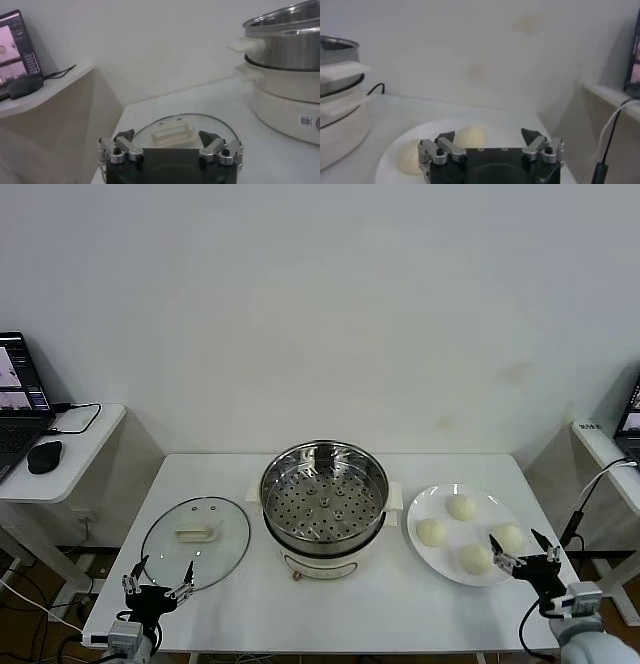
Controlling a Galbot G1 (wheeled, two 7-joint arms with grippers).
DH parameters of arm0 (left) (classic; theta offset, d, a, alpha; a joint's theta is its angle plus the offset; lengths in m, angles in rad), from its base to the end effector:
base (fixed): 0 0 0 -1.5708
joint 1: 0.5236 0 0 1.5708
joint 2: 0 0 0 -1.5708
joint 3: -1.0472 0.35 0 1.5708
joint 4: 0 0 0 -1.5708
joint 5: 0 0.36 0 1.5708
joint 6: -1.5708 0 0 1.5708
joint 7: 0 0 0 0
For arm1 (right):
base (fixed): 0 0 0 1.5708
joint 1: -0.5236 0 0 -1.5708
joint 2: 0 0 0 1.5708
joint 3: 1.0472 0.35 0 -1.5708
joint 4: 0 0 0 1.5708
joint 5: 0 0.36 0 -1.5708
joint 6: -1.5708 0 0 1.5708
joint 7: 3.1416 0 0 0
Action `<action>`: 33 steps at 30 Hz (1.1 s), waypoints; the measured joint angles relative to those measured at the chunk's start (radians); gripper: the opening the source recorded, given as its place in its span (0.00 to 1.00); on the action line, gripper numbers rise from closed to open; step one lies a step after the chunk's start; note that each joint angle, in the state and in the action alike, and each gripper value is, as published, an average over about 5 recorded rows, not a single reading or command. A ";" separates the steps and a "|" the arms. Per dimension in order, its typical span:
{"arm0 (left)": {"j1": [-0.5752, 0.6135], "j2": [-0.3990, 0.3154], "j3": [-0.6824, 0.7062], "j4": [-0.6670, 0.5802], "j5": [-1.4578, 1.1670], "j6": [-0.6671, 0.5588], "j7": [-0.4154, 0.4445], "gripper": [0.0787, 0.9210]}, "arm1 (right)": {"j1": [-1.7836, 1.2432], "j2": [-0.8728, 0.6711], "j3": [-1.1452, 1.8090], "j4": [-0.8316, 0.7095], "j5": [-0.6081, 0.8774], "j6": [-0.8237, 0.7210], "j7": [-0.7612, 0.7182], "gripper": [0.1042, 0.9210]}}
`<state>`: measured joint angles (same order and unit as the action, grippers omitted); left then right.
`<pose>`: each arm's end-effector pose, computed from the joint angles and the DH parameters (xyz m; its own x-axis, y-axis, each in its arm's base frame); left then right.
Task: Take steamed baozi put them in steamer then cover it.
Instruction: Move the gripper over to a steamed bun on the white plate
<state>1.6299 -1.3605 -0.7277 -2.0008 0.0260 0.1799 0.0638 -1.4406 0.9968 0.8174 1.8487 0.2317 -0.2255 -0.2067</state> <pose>0.1676 0.1066 -0.3280 -0.9492 -0.0839 0.3034 0.0074 0.9576 0.2881 0.2460 -0.2206 -0.2716 -0.9592 -0.0223 0.2819 -0.1214 0.9328 -0.3394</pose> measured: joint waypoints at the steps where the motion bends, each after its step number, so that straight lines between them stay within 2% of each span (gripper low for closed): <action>1: 0.001 -0.001 0.000 -0.001 0.000 0.000 0.000 0.88 | 0.010 -0.011 -0.003 -0.005 -0.015 -0.001 -0.011 0.88; 6: 0.003 -0.010 0.000 -0.013 0.007 0.000 -0.001 0.88 | 0.108 -0.114 -0.031 -0.053 -0.152 -0.004 -0.144 0.88; 14: 0.013 -0.026 -0.005 -0.029 0.011 -0.003 -0.002 0.88 | 0.346 -0.280 -0.132 -0.156 -0.393 0.025 -0.498 0.88; 21: 0.021 -0.038 -0.009 -0.043 0.013 -0.005 -0.001 0.88 | 0.635 -0.359 -0.353 -0.284 -0.548 0.072 -0.762 0.88; 33: 0.031 -0.052 -0.023 -0.051 0.016 -0.004 0.003 0.88 | 1.061 -0.315 -0.820 -0.538 -0.700 0.139 -0.962 0.88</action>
<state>1.6604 -1.4126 -0.7511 -2.0522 0.0425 0.1760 0.0672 -0.3799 0.6819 -0.0030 1.3112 -0.4686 -0.0865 -1.1682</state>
